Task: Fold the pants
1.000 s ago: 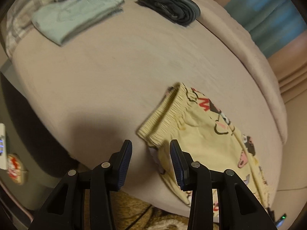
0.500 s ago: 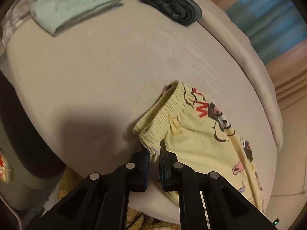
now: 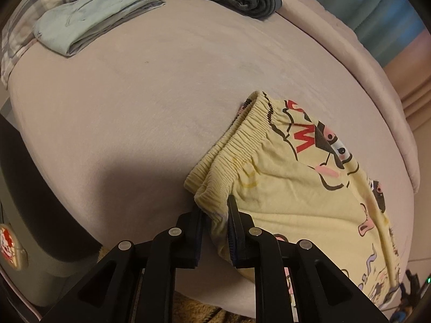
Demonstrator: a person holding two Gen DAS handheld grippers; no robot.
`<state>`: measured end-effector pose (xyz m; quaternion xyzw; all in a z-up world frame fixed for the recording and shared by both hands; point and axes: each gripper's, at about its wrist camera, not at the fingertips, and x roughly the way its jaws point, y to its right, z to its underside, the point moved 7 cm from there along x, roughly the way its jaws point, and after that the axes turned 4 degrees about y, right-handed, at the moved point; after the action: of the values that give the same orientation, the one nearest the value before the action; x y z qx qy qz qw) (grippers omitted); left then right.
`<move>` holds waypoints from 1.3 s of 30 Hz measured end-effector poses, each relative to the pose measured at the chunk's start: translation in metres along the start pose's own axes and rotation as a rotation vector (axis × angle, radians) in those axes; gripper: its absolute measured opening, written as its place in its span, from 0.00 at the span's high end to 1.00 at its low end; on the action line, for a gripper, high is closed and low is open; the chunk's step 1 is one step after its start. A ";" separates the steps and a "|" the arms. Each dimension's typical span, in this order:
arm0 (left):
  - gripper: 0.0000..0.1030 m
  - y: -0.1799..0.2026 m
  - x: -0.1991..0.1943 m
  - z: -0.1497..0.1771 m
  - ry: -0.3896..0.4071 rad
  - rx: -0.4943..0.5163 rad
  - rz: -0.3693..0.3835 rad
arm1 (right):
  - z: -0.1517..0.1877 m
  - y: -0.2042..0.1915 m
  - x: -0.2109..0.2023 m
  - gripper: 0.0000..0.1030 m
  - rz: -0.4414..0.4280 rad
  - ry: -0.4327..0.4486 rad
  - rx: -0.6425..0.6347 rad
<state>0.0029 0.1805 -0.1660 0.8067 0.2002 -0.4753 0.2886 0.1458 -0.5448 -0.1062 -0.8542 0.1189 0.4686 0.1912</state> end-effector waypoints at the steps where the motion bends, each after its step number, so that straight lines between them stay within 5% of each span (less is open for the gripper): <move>1: 0.84 -0.001 0.000 0.000 -0.001 -0.002 0.001 | -0.003 -0.004 0.010 0.26 -0.017 -0.026 -0.010; 4: 0.84 -0.002 0.000 0.002 -0.002 -0.007 -0.002 | 0.002 -0.010 0.049 0.33 -0.007 -0.128 -0.072; 6: 0.84 -0.001 -0.001 0.001 -0.001 0.001 -0.006 | 0.001 -0.013 0.061 0.54 0.027 -0.115 -0.118; 7: 0.84 -0.001 -0.001 0.001 -0.001 0.002 -0.006 | -0.002 -0.018 0.059 0.76 -0.003 -0.107 -0.121; 8: 0.84 0.000 0.001 -0.002 -0.002 0.001 -0.006 | -0.006 -0.025 0.055 0.87 -0.051 -0.116 -0.109; 12: 0.84 0.000 0.000 -0.002 -0.008 -0.001 -0.011 | -0.029 -0.041 0.038 0.87 -0.076 -0.016 -0.136; 15: 0.84 0.001 -0.001 -0.002 -0.004 0.001 -0.013 | -0.034 -0.042 0.046 0.86 -0.068 -0.021 -0.107; 18: 0.84 0.001 0.000 -0.002 -0.003 -0.006 -0.004 | -0.021 -0.029 0.065 0.70 0.053 -0.097 -0.119; 22: 0.84 0.000 0.002 -0.002 -0.014 -0.006 -0.001 | -0.016 -0.010 0.054 0.58 -0.014 -0.056 -0.029; 25: 0.84 0.002 0.001 -0.005 -0.027 -0.007 -0.016 | -0.012 0.010 0.033 0.34 0.018 -0.036 0.015; 31: 0.84 0.012 -0.014 -0.013 -0.030 -0.001 -0.033 | -0.004 0.065 -0.023 0.31 0.076 0.059 0.098; 39: 0.81 0.042 -0.047 -0.028 0.066 0.033 -0.018 | 0.042 0.078 -0.046 0.31 -0.075 0.048 0.166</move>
<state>0.0238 0.1652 -0.1025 0.8247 0.2090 -0.4544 0.2642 0.0599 -0.5949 -0.1048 -0.8502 0.1298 0.4292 0.2759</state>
